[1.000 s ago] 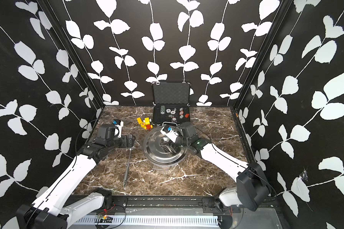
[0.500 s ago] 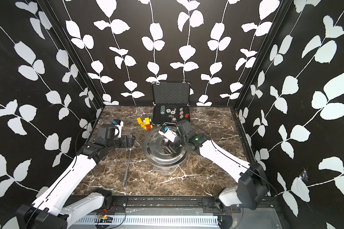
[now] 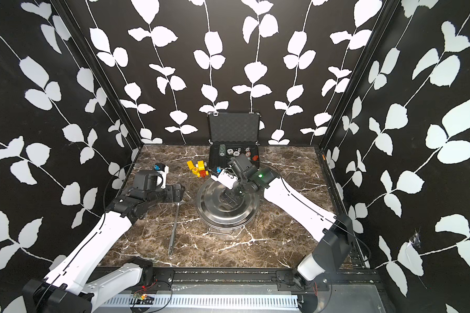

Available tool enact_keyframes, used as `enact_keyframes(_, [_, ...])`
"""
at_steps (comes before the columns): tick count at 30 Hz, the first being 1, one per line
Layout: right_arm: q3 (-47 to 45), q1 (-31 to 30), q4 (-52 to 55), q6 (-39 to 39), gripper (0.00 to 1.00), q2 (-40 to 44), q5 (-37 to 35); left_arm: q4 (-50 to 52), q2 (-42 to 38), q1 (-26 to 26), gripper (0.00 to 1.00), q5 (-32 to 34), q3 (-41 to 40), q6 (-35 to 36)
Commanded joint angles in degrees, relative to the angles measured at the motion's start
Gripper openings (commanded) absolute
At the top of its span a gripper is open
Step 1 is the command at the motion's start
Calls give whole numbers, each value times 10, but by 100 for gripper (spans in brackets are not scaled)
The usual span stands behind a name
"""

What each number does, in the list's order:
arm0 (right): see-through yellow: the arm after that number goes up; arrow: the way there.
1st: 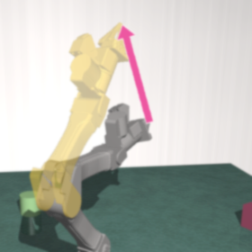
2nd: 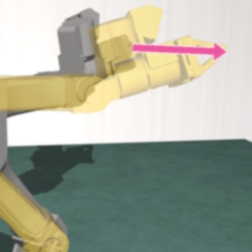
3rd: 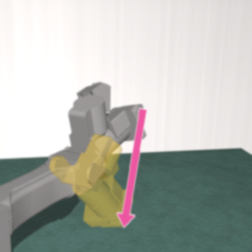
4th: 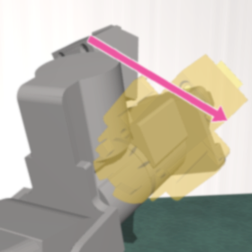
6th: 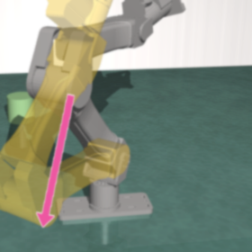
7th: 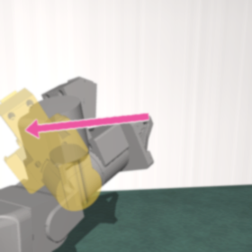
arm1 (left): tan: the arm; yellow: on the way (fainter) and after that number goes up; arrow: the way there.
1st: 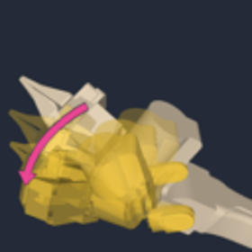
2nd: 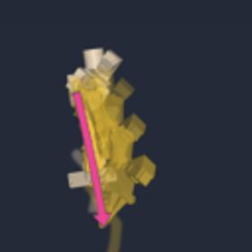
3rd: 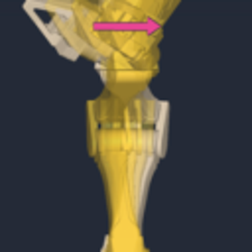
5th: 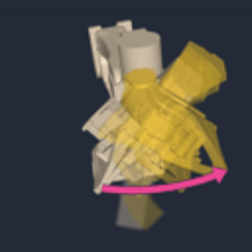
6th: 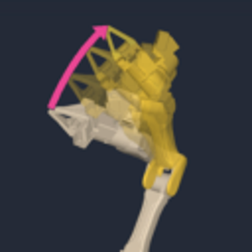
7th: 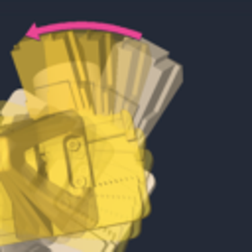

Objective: Stir the soup with a spoon
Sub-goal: Pick up the lid from the pan.

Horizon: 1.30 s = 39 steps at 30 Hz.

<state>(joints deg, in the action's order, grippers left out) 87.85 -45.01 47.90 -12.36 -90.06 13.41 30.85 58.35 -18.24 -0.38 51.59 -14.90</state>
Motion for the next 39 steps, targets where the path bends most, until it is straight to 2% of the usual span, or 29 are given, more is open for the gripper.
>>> enact_keyframes(1, [52, -20, 89, 16, 80, -36, -56, -9, -15, -1, 99, 3, -10, 10])
enact_keyframes(4, [103, -29, 138, 30, 82, -64, -84, -7, -17, -2, 99, 6, -12, 12])
enact_keyframes(10, [165, -34, 197, 51, 84, -105, -94, -5, -21, -1, 99, 10, -15, 17])
enact_keyframes(15, [180, -37, 232, 48, 84, -129, -118, -4, -25, -1, 99, 13, -20, 19])
enact_keyframes(19, [173, -37, 226, 46, 82, -136, -106, -3, -28, -1, 99, 15, -22, 20])
enact_keyframes(24, [189, -42, 233, 47, 70, -156, -108, -2, -28, -1, 99, 16, -20, 21])
enact_keyframes(33, [203, -46, 249, 52, 42, -173, -122, -1, -31, -1, 99, 18, -22, 20])
enact_keyframes(39, [209, -45, 223, 69, 38, -137, -93, 1, -44, -1, 99, 39, -24, 18])
